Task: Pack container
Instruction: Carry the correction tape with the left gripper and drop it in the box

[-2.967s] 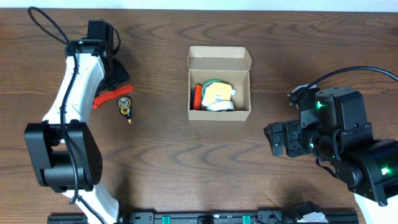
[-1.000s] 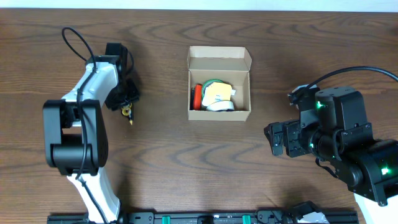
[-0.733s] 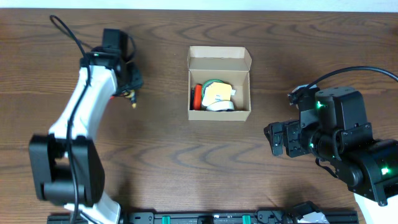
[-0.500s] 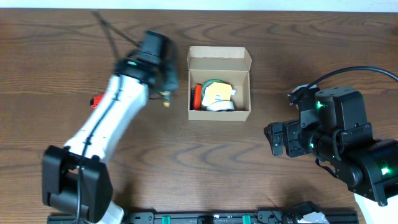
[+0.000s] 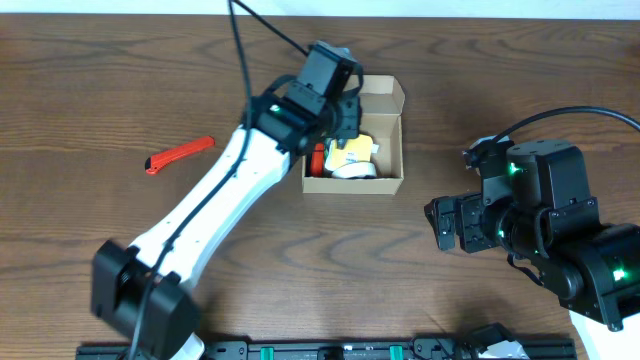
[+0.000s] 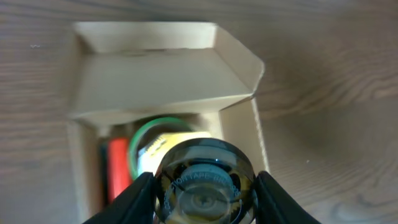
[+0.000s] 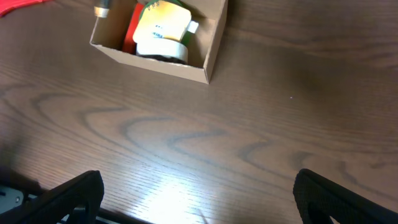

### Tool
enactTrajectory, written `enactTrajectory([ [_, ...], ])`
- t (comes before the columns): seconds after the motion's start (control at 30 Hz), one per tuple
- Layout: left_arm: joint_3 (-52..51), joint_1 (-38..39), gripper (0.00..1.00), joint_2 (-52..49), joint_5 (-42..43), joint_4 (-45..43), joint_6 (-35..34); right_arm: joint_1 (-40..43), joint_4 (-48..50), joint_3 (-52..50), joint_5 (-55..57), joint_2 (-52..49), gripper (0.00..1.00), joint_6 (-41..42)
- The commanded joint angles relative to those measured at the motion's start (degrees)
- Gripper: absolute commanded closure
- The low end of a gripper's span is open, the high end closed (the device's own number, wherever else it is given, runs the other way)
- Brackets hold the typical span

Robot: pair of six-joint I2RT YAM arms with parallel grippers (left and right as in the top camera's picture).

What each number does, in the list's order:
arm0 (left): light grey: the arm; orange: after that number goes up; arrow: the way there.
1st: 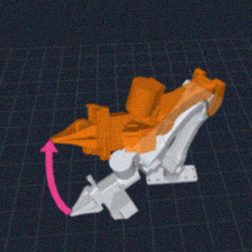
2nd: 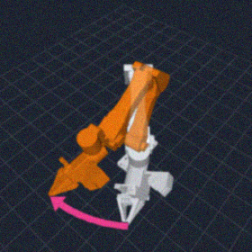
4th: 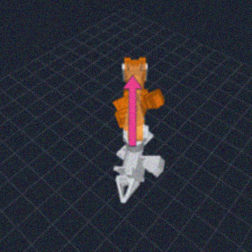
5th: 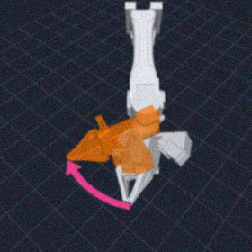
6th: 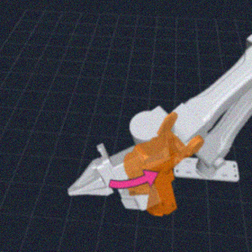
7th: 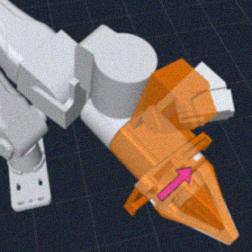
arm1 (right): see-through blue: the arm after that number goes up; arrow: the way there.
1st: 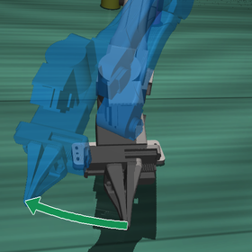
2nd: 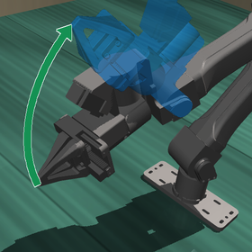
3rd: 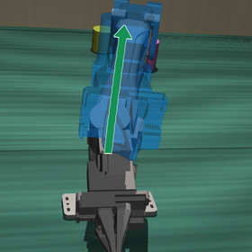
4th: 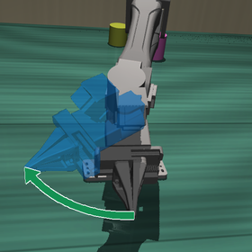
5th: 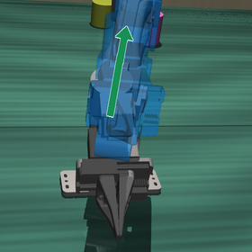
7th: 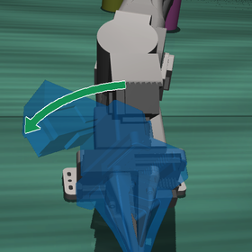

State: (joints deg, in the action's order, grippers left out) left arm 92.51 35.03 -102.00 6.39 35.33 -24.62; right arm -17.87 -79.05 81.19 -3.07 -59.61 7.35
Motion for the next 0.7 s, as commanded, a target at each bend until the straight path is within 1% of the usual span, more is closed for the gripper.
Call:
enactTrajectory([
  [0.0, 2.14, 0.26, 0.69, -5.79, 5.40, -1.40, -1.38, 0.44, -0.09, 0.00, -0.17, -0.02, 0.01, -0.17],
  [0.23, 10.05, 0.48, 0.69, -14.32, 13.20, 0.83, -2.08, 0.42, -0.11, 0.00, -0.20, -0.02, 0.01, -0.15],
  [0.33, 10.29, 0.87, 0.69, -15.30, 14.25, 0.74, -2.97, 0.42, -0.11, 0.00, -0.20, -0.02, 0.01, -0.15],
  [0.43, 10.29, 1.03, 0.64, -15.47, 14.27, 0.59, -4.55, 0.44, -0.09, 0.00, -0.17, -0.02, 0.01, -0.15],
  [0.53, 10.29, 1.03, 0.63, -15.47, 14.69, 0.37, -5.44, 0.42, -0.11, 0.00, -0.17, -0.02, 0.01, -0.17],
  [0.67, 10.29, 1.07, 0.62, -15.65, 18.53, -1.38, -5.90, 0.44, -0.09, 0.00, -0.17, -0.02, 0.01, -0.17],
])
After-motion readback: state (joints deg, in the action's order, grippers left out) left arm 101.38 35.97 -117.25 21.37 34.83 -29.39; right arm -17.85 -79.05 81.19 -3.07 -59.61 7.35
